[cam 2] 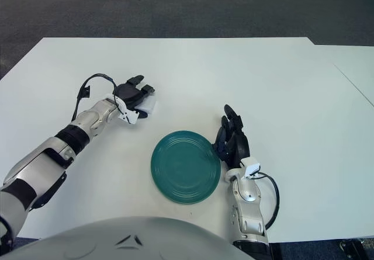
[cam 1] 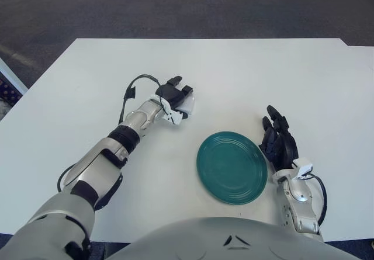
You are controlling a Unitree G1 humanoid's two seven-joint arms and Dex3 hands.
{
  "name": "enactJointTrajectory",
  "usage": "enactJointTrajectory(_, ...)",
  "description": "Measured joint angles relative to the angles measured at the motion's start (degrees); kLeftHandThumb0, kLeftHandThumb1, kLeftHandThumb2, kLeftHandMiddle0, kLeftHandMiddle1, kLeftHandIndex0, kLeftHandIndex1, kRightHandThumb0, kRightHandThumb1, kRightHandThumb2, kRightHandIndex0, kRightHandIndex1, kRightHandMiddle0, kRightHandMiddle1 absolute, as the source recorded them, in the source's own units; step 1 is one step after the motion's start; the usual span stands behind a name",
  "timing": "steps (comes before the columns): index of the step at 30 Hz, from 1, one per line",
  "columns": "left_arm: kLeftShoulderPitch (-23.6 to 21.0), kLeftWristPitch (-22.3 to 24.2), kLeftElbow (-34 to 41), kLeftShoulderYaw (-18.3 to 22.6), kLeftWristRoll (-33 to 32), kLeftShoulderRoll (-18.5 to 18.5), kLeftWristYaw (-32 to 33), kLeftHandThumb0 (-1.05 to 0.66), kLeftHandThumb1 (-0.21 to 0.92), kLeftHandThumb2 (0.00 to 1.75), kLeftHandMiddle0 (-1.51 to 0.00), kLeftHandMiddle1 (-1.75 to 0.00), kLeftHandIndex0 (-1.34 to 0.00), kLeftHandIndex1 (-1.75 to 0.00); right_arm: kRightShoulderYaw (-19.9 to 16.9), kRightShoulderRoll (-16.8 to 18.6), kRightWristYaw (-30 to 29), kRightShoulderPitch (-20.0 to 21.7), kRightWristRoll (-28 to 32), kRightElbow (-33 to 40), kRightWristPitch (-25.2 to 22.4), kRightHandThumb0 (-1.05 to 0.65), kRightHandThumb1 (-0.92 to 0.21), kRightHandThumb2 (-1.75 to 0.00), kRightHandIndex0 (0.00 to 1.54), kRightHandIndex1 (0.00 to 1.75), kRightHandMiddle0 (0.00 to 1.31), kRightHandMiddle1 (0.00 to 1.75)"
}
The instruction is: Put the charger into the plate.
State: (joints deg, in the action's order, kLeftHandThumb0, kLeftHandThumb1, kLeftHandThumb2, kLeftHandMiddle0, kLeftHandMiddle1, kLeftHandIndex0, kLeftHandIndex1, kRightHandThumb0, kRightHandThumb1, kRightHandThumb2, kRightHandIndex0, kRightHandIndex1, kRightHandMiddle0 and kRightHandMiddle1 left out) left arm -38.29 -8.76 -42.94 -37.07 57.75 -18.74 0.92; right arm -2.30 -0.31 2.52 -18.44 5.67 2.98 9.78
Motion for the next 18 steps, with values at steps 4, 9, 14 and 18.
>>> enactJointTrajectory(4, -0.02, 0.95, -0.30, -0.09, -0.03, 0.34, 0.11, -1.05, 0.92, 0.69, 0.00, 0.00, 0.00, -0.64, -0.02, -0.05, 0.19, 0.00, 0.03, -0.02, 0.02, -0.88, -0.92, -0.87, 0.06, 0.00, 0.00, 0.34)
enactJointTrajectory(9, -0.02, 1.65, -0.32, -0.09, -0.27, 0.59, -0.13, -1.05, 0.92, 0.69, -0.18, -0.06, -0.07, -0.85, -0.23, -0.04, 0.32, 0.00, 0.23, -0.03, 0.03, -0.87, -0.92, -0.87, 0.07, 0.01, 0.00, 0.36)
enactJointTrajectory(14, -0.08, 1.63, -0.32, -0.12, -1.00, 0.62, -1.54, -1.05, 0.92, 0.66, -0.09, -1.21, -0.16, -1.15, -0.40, -0.01, 0.38, 0.00, 0.41, -0.03, 0.02, -0.87, -0.92, -0.86, 0.08, 0.01, 0.00, 0.38)
enactJointTrajectory(18, -1.12, 0.70, -0.41, -0.25, -1.47, 0.53, -3.39, -1.05, 0.92, 0.64, -0.17, -1.63, -0.19, -1.39, -0.55, 0.02, 0.40, 0.00, 0.55, -0.05, 0.02, -0.86, -0.92, -0.86, 0.09, 0.01, 0.00, 0.39)
